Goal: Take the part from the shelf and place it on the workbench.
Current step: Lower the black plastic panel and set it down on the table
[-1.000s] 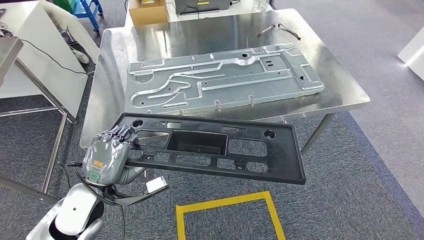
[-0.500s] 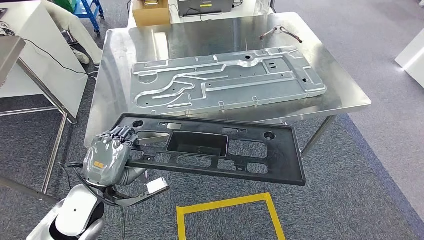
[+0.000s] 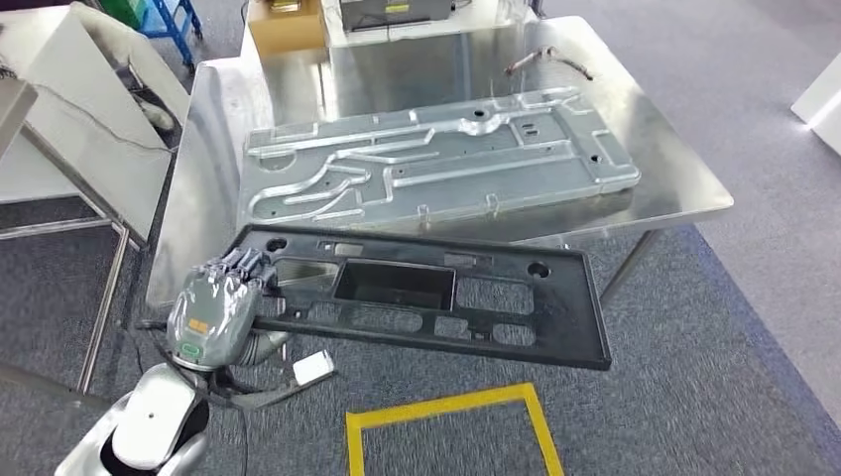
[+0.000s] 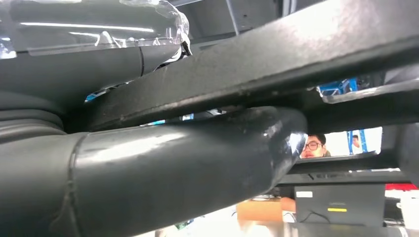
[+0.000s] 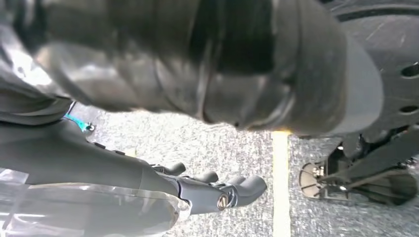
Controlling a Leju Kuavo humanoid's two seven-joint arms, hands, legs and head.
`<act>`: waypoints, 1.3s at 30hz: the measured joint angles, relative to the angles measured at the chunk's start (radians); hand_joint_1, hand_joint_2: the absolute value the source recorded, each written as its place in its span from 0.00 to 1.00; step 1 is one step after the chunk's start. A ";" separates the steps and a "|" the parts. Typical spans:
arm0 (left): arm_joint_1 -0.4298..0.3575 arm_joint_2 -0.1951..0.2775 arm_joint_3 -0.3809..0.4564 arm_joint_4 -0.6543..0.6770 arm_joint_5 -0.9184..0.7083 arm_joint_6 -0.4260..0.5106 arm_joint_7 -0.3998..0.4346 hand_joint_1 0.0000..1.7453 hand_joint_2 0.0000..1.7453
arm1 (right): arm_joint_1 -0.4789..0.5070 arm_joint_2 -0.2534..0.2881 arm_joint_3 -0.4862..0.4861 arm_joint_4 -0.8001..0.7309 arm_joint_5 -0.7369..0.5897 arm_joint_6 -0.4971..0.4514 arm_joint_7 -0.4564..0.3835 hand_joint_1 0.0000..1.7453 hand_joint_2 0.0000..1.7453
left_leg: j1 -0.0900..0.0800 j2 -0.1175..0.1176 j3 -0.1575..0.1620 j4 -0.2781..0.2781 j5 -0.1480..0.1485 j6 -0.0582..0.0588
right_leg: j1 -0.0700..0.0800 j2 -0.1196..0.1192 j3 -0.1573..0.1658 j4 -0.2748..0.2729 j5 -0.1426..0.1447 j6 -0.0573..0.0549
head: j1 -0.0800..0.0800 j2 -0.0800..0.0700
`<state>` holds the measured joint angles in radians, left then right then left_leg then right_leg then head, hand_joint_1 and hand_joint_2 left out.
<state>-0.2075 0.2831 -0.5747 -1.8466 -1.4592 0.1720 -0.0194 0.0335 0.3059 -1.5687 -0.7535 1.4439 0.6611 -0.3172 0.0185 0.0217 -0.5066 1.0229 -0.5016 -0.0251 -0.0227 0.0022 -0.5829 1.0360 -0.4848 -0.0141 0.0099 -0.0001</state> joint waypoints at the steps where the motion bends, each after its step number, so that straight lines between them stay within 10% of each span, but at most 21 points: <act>1: -0.001 0.000 0.000 -0.001 -0.001 0.000 0.000 1.00 0.00 | 0.000 0.000 0.000 0.000 0.001 -0.001 -0.001 0.00 0.00 | 0.002 -0.002 -0.007 0.021 -0.009 -0.004 | 0.001 0.002 0.010 -0.001 -0.004 -0.007 | 0.000 0.000; 6: 0.001 0.000 -0.002 -0.002 -0.004 0.000 0.000 1.00 0.00 | -0.002 0.000 0.000 0.003 0.006 -0.010 -0.003 0.00 0.00 | 0.002 -0.011 -0.179 0.274 -0.096 -0.006 | 0.013 0.009 0.052 -0.005 -0.039 -0.027 | 0.000 0.000; 11: 0.008 0.002 -0.003 -0.003 -0.009 0.000 0.000 1.00 0.00 | 0.000 0.003 0.000 0.006 0.011 -0.012 -0.006 0.00 0.00 | -0.023 -0.015 -0.168 0.076 0.070 0.048 | 0.029 0.017 0.119 -0.009 -0.094 -0.025 | 0.002 0.000; 15: 0.007 0.003 -0.007 -0.008 -0.011 0.001 0.000 1.00 0.00 | -0.005 0.005 0.000 0.011 0.012 -0.012 -0.007 0.00 0.00 | -0.037 -0.020 -0.114 0.008 0.075 0.072 | 0.017 0.013 0.146 -0.001 -0.089 0.000 | 0.003 0.000; 18: 0.005 0.003 -0.008 -0.009 -0.013 0.001 0.000 1.00 0.00 | -0.007 0.003 0.001 0.013 0.012 -0.012 -0.007 0.00 0.00 | -0.027 -0.021 -0.042 -0.040 0.060 0.079 | 0.016 0.010 0.060 0.157 -0.058 0.016 | 0.003 0.000; 20: 0.004 0.003 -0.008 -0.010 -0.012 0.001 0.000 1.00 0.00 | -0.006 0.002 0.000 0.013 0.012 -0.012 -0.007 0.00 0.00 | -0.022 -0.021 -0.007 -0.052 0.040 0.078 | 0.012 0.009 -0.034 0.246 -0.106 0.026 | 0.003 0.000; 23: 0.006 0.003 -0.009 -0.010 -0.013 0.001 0.000 1.00 0.00 | -0.004 0.000 0.000 0.013 0.013 -0.012 -0.007 0.00 0.00 | -0.012 -0.024 0.048 -0.055 -0.004 0.065 | 0.000 0.007 -0.109 0.218 -0.176 0.045 | 0.003 0.000; 27: 0.008 0.003 -0.009 -0.010 -0.014 0.000 0.000 1.00 0.00 | 0.001 0.000 -0.001 0.013 0.012 -0.012 -0.006 0.00 0.00 | -0.008 -0.023 0.119 -0.055 -0.078 0.037 | -0.011 -0.013 -0.112 0.034 0.059 0.048 | 0.003 0.000; 30: 0.007 0.003 -0.011 -0.012 -0.015 0.000 -0.001 1.00 0.00 | 0.000 0.002 0.000 0.013 0.010 -0.010 -0.006 0.00 0.00 | -0.010 -0.022 0.147 -0.030 -0.082 0.016 | -0.010 -0.010 -0.089 0.014 0.073 0.022 | 0.003 0.000; 33: 0.005 0.002 -0.013 -0.012 -0.009 -0.006 0.001 1.00 0.00 | 0.000 0.003 -0.001 0.012 0.008 -0.008 -0.005 0.00 0.00 | -0.004 -0.023 0.072 0.118 -0.065 0.008 | -0.010 -0.002 -0.044 0.005 0.049 -0.001 | 0.002 0.000; 35: 0.006 0.002 -0.014 -0.012 0.003 -0.028 0.009 1.00 0.00 | 0.000 0.004 -0.001 0.010 0.003 -0.005 -0.003 0.00 0.00 | -0.003 -0.022 -0.013 0.217 -0.128 0.004 | -0.006 0.001 -0.016 0.001 0.031 -0.007 | 0.002 0.000; 37: 0.010 0.000 -0.014 -0.011 0.015 -0.059 0.020 1.00 0.00 | 0.000 0.004 -0.001 0.009 -0.003 -0.001 0.001 0.00 0.00 | -0.004 -0.022 -0.075 0.240 -0.208 0.004 | -0.001 0.007 0.014 -0.001 0.011 -0.009 | 0.002 0.000; 39: 0.011 -0.001 -0.015 -0.007 0.031 -0.090 0.022 1.00 0.00 | 0.000 0.004 0.000 0.009 -0.007 0.001 0.004 0.00 0.00 | -0.008 -0.023 -0.099 0.176 -0.183 0.017 | 0.005 0.013 0.043 -0.002 -0.011 -0.010 | 0.002 0.000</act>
<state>-0.1967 0.2825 -0.5893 -1.8534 -1.4287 0.0825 0.0030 0.0331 0.3098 -1.5692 -0.7449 1.4372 0.6621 -0.3130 0.0110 -0.0008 -0.6061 1.1987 -0.6845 -0.0085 -0.0174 0.0151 -0.5399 1.0336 -0.4963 -0.0241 0.0121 -0.0001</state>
